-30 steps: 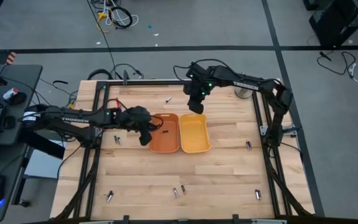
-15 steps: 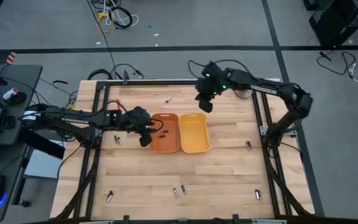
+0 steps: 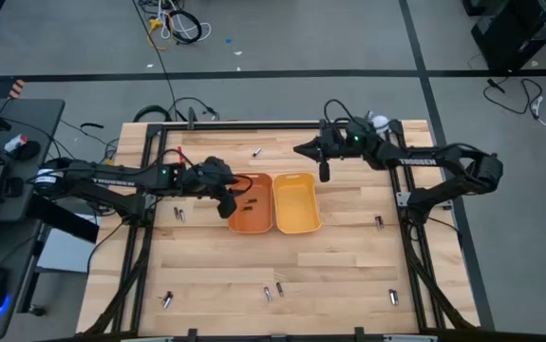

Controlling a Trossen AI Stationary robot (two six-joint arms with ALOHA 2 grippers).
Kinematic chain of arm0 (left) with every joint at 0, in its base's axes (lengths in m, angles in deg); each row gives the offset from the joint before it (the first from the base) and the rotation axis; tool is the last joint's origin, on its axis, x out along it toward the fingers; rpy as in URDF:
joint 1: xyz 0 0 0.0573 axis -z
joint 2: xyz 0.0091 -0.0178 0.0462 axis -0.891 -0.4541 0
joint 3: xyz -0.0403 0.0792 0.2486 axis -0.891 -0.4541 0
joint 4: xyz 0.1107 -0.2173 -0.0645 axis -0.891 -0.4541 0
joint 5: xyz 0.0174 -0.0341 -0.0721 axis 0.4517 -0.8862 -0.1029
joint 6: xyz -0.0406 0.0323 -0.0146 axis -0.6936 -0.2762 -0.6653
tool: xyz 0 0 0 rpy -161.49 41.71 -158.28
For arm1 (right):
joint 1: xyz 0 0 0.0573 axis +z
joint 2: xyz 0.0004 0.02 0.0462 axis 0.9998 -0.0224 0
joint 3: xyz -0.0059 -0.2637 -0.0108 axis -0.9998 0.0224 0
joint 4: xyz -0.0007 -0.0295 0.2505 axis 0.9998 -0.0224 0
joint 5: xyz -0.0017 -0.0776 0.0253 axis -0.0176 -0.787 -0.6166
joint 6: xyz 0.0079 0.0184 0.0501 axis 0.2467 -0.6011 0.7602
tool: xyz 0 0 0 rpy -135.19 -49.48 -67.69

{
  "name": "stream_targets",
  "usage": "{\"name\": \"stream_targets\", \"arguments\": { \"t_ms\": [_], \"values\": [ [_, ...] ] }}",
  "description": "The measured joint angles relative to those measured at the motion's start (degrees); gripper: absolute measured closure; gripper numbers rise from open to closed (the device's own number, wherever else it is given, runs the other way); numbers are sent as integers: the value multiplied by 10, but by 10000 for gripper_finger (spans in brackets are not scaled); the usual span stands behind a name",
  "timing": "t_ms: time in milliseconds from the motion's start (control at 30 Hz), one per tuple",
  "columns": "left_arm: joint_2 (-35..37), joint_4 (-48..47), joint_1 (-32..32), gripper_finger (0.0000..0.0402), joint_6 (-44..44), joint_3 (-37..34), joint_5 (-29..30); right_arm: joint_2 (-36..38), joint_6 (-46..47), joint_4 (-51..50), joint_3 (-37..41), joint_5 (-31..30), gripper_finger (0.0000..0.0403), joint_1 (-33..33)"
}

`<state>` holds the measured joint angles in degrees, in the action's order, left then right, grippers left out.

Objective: Sort batteries
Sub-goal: Put the black battery into the orange bin

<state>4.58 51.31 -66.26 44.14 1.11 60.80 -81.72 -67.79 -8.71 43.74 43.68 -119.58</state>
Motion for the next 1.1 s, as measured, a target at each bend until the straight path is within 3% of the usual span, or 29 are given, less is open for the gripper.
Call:
{"name": "stream_targets", "arguments": {
  "t_ms": [100,300,467,733,933,1100],
  "values": [
    [1,-82,0,229,-87,7,-4,0,-12,9,3,2,396,6],
    [7,-359,0,229,-337,20,-14,-1,46,9,3,2,399,8],
    [7,-480,3,229,-438,16,-19,-1,51,-1,3,-1,397,7],
    [5,-509,4,230,-504,-36,0,-1,45,-67,3,-2,397,8],
    [5,-509,3,230,-530,-32,10,-2,31,-88,3,-2,400,8],
    [5,-499,3,230,-545,-33,-25,-2,26,-104,3,-2,398,8]
  ]
}}
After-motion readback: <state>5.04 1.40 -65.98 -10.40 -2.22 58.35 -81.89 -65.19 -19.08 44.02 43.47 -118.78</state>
